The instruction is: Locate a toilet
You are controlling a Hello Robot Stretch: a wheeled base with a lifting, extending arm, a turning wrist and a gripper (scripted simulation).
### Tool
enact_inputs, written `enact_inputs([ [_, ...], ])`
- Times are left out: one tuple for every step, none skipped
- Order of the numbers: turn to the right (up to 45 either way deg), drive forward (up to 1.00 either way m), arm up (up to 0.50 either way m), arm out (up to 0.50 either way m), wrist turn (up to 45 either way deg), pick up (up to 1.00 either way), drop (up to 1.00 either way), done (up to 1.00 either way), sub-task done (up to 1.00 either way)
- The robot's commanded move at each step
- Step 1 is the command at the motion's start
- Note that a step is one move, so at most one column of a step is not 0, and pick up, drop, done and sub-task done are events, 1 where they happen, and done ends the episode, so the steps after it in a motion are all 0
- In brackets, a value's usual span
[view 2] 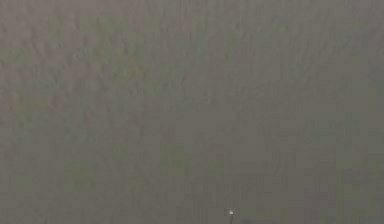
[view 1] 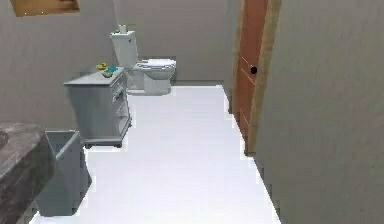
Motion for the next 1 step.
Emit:
enact_inputs([
  [0.0, 0.95, 0.00, 0.00, 0.0, 0.00, 0.00, 0.00, 0.00],
])
